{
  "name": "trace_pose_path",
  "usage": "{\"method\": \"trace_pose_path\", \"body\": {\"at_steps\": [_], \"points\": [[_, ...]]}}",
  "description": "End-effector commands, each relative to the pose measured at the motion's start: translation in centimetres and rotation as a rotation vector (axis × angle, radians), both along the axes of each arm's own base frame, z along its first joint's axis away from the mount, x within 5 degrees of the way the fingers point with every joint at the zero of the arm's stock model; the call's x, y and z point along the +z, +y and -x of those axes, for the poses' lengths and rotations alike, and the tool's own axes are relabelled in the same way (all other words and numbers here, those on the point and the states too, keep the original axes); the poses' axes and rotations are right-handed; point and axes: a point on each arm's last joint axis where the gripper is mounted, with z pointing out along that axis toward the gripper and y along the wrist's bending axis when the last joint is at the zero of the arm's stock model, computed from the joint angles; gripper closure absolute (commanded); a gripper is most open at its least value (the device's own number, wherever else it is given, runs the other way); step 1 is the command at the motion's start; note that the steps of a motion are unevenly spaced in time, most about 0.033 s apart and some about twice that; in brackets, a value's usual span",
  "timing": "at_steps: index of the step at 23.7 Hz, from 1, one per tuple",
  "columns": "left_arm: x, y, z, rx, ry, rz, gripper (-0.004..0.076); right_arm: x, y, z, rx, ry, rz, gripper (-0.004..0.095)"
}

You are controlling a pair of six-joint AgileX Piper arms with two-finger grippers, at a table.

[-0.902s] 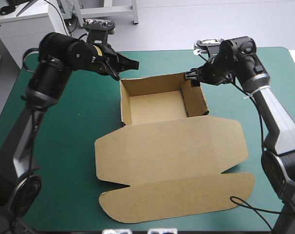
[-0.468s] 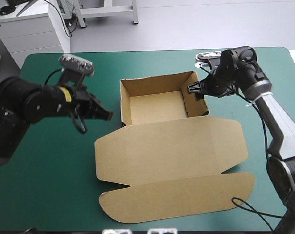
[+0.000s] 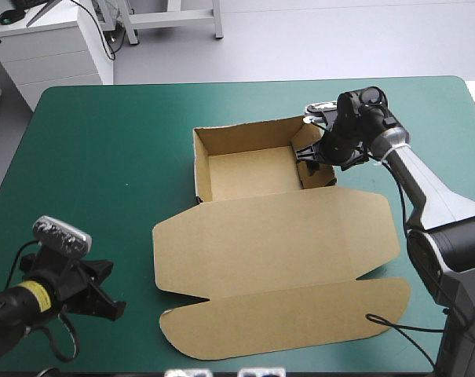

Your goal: Fold the box

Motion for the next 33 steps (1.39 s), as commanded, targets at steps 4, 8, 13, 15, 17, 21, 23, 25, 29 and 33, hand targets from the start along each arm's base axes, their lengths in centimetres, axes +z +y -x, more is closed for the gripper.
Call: {"method": "trace_pose_path", "body": {"at_steps": [4,8,13,15,17,21,23,25,29,33], "points": [[-2.1,1.6,2.9,-0.01,-0.165,0.104,0.0731,1.3,0.1,-0.1,0.003,-0.045,-0.043,0.0255],[-3.8,2.5,4.3,-0.01,-0.201,0.126,0.0731,1.2,0.2,-0.1,0.003,-0.036,-0.049,0.038],[-5.8,3.5,6.1,0.002,-0.255,0.176,0.0731,1.1,0.2,0.4,0.054,0.01,-0.032,0.0922],[-5.7,3.7,6.5,0.003,-0.278,0.193,0.0731,1.1,0.2,0.4,0.057,0.011,-0.03,0.0922],[-5.7,3.9,6.6,0.012,-0.283,0.211,0.0731,1.1,0.1,0.4,0.057,0.005,-0.028,0.0927],[-5.7,3.9,6.7,0.016,-0.278,0.216,0.0731,5.1,-0.5,0.2,0.047,-0.123,-0.035,0.0927],[-5.7,3.8,6.7,0.015,-0.269,0.223,0.0731,9.3,-2.4,0.5,0.007,-0.258,-0.027,0.0927],[-5.7,3.8,6.7,0.017,-0.267,0.227,0.0731,14.0,-6.5,1.8,-0.082,-0.4,-0.027,0.0927],[-5.7,3.8,6.7,0.018,-0.267,0.228,0.0731,16.4,-15.6,3.3,-0.302,-0.468,0.029,0.0927],[-5.7,3.8,6.7,0.02,-0.272,0.224,0.0731,15.7,-20.6,3.4,-0.411,-0.449,0.043,0.0927]]}}
